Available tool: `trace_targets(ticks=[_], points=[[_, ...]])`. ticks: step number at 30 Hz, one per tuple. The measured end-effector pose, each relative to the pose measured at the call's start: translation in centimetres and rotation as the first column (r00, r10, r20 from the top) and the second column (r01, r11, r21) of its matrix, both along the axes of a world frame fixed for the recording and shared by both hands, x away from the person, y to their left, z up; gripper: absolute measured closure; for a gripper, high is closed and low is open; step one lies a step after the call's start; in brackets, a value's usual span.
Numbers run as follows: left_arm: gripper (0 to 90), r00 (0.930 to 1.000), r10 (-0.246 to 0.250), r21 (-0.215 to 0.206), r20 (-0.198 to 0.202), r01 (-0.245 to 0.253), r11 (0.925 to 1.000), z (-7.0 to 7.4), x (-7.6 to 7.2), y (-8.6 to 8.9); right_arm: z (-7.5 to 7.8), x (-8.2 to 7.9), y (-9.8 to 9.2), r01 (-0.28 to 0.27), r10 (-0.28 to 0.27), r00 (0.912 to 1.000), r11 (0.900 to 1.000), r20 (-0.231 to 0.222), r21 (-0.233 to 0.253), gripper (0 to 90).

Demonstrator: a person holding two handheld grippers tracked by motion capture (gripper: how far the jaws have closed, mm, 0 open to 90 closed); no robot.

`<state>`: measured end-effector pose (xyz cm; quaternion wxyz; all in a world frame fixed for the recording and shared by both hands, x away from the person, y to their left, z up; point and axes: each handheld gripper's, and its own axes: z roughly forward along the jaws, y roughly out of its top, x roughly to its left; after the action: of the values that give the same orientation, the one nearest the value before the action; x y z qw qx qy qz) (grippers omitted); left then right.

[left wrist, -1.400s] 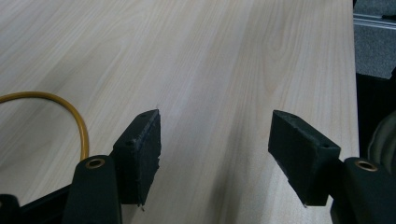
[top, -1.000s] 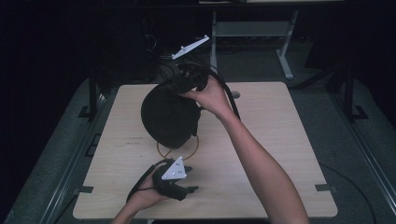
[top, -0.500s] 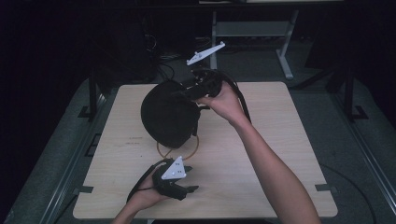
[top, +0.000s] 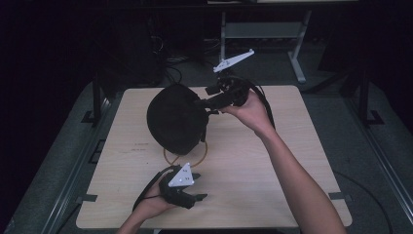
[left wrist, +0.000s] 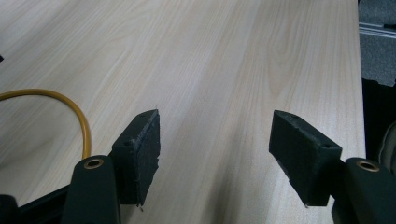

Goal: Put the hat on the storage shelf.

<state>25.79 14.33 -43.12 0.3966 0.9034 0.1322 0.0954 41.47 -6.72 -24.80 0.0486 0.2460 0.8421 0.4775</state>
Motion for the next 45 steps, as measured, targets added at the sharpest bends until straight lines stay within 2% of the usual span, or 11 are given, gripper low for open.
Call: trace_targets(ticks=[7, 18, 45], points=[[33.8, 0.9998, -0.002, -0.009, 0.018, 0.002, 1.0000, 0.0, -0.1, -0.1, -0.7, -0.6, -1.4, 0.000, 0.000, 1.0000, 1.000, -0.004, 0.002, 27.2], [33.8, 0.9997, -0.004, -0.015, 0.024, 0.005, 0.9999, 0.0, -0.2, -0.1, -2.0, -1.2, -3.5, 0.017, -0.017, 0.9998, 1.000, -0.013, 0.009, 26.5], [33.8, 0.9995, -0.017, 0.006, 0.026, 0.017, 0.9998, -0.2, -0.2, -0.4, -6.0, -2.8, -8.9, 0.086, -0.083, 0.9944, 0.996, -0.065, 0.036, 25.4]])
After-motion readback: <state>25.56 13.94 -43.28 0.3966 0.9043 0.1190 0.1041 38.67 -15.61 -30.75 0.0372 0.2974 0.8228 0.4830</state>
